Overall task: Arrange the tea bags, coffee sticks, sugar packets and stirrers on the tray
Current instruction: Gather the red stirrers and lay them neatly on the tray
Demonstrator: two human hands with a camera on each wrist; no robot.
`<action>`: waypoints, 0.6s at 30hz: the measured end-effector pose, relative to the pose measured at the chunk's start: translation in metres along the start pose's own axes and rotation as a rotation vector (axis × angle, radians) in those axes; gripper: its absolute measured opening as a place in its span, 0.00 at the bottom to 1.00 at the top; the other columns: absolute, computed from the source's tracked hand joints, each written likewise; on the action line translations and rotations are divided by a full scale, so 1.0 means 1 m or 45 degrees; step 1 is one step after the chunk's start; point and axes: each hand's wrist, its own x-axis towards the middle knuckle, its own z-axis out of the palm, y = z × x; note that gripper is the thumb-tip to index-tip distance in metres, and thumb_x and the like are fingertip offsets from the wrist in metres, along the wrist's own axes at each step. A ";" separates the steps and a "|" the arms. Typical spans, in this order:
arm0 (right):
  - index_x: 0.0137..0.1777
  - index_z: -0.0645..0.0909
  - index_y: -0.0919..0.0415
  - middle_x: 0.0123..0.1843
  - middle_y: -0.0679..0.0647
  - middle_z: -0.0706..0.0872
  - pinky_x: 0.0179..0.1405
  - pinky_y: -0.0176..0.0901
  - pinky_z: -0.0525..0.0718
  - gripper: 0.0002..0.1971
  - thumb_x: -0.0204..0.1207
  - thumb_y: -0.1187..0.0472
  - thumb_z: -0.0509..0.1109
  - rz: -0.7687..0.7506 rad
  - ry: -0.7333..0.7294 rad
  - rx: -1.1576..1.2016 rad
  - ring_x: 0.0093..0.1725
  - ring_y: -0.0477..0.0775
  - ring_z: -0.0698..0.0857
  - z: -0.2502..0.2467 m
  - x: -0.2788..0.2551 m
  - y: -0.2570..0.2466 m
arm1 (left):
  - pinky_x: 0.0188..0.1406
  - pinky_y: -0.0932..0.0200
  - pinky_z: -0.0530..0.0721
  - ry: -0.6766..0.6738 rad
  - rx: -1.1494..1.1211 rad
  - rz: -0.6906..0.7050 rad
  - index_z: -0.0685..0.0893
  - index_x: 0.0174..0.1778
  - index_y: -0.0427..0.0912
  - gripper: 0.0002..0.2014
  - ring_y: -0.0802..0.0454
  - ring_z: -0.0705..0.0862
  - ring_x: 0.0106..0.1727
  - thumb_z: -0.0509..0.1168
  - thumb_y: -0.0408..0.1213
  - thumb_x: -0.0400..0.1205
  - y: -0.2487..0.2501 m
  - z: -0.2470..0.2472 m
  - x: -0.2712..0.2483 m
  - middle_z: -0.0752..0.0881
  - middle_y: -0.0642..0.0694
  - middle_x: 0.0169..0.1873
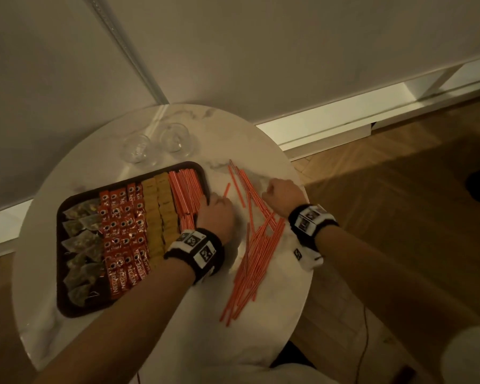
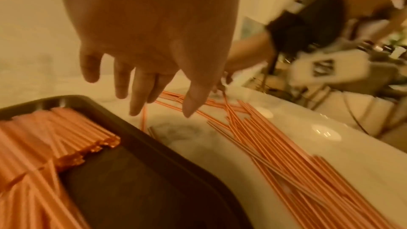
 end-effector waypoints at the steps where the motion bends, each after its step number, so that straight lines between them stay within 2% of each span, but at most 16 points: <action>1: 0.57 0.82 0.61 0.51 0.58 0.87 0.49 0.48 0.83 0.20 0.82 0.44 0.62 -0.044 -0.036 -0.155 0.50 0.61 0.86 0.000 0.009 -0.010 | 0.81 0.31 0.57 -0.067 0.066 0.019 0.69 0.77 0.35 0.28 0.35 0.64 0.81 0.57 0.50 0.86 0.008 0.001 -0.002 0.74 0.36 0.76; 3: 0.63 0.81 0.59 0.55 0.60 0.86 0.50 0.49 0.81 0.24 0.80 0.40 0.62 -0.115 -0.070 -0.415 0.53 0.63 0.86 0.004 0.025 -0.026 | 0.82 0.27 0.45 -0.142 0.091 0.009 0.64 0.82 0.33 0.32 0.32 0.56 0.84 0.51 0.52 0.87 0.023 0.008 -0.007 0.67 0.34 0.80; 6: 0.64 0.80 0.61 0.61 0.62 0.84 0.53 0.49 0.80 0.27 0.77 0.39 0.66 -0.162 -0.105 -0.596 0.59 0.65 0.85 0.013 0.045 -0.042 | 0.81 0.26 0.43 -0.135 -0.009 -0.045 0.59 0.83 0.30 0.32 0.30 0.58 0.83 0.46 0.49 0.88 0.039 0.020 -0.015 0.65 0.30 0.81; 9: 0.64 0.79 0.58 0.61 0.60 0.84 0.50 0.48 0.78 0.25 0.76 0.40 0.67 -0.169 -0.114 -0.595 0.59 0.64 0.85 0.017 0.055 -0.051 | 0.82 0.31 0.51 -0.144 -0.125 -0.049 0.56 0.83 0.29 0.32 0.31 0.65 0.80 0.51 0.44 0.86 0.048 0.031 -0.026 0.67 0.27 0.79; 13: 0.72 0.76 0.58 0.63 0.62 0.84 0.52 0.48 0.80 0.24 0.78 0.51 0.68 -0.179 -0.135 -0.568 0.60 0.65 0.85 0.024 0.060 -0.061 | 0.81 0.39 0.64 -0.162 -0.345 -0.035 0.54 0.84 0.29 0.32 0.30 0.66 0.80 0.54 0.40 0.86 0.054 0.037 -0.039 0.61 0.26 0.80; 15: 0.77 0.71 0.60 0.63 0.63 0.83 0.52 0.50 0.82 0.26 0.80 0.56 0.67 -0.188 -0.154 -0.602 0.59 0.66 0.85 0.025 0.060 -0.067 | 0.76 0.42 0.72 -0.138 -0.437 -0.032 0.60 0.81 0.30 0.29 0.33 0.70 0.76 0.56 0.38 0.86 0.056 0.037 -0.042 0.65 0.29 0.78; 17: 0.80 0.67 0.60 0.62 0.65 0.83 0.53 0.52 0.84 0.27 0.81 0.60 0.66 -0.219 -0.166 -0.640 0.59 0.67 0.85 0.025 0.061 -0.072 | 0.66 0.45 0.80 -0.084 -0.517 -0.014 0.68 0.76 0.33 0.22 0.37 0.76 0.69 0.57 0.36 0.85 0.053 0.038 -0.042 0.73 0.34 0.72; 18: 0.79 0.67 0.60 0.62 0.65 0.83 0.55 0.53 0.84 0.26 0.82 0.61 0.65 -0.230 -0.171 -0.652 0.59 0.67 0.85 0.024 0.063 -0.073 | 0.61 0.46 0.82 -0.048 -0.542 -0.009 0.72 0.72 0.35 0.19 0.39 0.77 0.66 0.56 0.36 0.86 0.049 0.037 -0.041 0.76 0.36 0.68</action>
